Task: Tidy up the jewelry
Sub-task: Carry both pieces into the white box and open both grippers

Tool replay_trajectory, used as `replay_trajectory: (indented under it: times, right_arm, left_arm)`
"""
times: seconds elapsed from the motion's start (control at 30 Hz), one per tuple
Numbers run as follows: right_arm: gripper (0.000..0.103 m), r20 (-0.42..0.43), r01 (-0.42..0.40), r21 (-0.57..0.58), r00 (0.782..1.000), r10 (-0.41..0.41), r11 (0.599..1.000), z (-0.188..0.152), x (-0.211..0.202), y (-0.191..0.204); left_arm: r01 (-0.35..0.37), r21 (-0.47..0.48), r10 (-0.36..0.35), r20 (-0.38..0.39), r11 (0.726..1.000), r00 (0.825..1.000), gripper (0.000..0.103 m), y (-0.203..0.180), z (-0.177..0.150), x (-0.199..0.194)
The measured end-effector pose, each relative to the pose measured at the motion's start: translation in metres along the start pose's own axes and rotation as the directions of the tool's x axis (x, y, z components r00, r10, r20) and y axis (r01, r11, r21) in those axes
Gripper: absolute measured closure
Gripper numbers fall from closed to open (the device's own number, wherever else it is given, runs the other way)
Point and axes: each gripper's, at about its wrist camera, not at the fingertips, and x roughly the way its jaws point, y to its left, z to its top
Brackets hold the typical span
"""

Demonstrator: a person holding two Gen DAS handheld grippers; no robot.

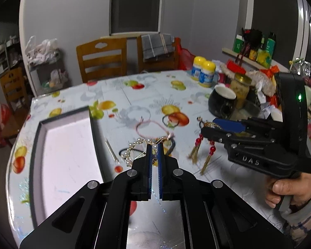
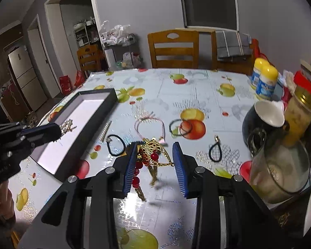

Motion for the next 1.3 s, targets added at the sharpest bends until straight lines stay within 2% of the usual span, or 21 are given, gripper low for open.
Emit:
replay_trajectory:
  times: [0.23,0.4,0.87,1.07,1.3]
  right_arm:
    - [0.068,0.034,-0.014,-0.041,0.999,0.015,0.999,0.017,-0.013,0.019]
    - [0.068,0.052,-0.033,-0.077,0.998,0.037,0.996,0.028,-0.018,0.04]
    - [0.068,0.078,-0.121,-0.204,0.987,0.14,0.971,0.064,-0.018,0.131]
    - [0.068,0.028,-0.181,-0.244,0.981,0.193,0.953,0.064,0.012,0.177]
    - [0.068,-0.082,-0.218,-0.237,0.976,0.204,0.947,0.04,0.063,0.201]
  left_arm:
    - [-0.02,-0.004,0.02,0.041,1.0,0.999,0.098,0.013,0.011,-0.022]
    - [-0.074,-0.014,0.075,0.061,0.997,0.995,0.098,0.034,0.01,-0.035]
    - [-0.2,-0.084,0.199,-0.014,0.976,0.98,0.098,0.102,-0.035,-0.032]
    - [-0.21,-0.121,0.205,-0.05,0.97,0.978,0.098,0.126,-0.05,-0.024]
    - [-0.205,-0.165,0.189,-0.107,0.965,0.976,0.098,0.148,-0.07,-0.009]
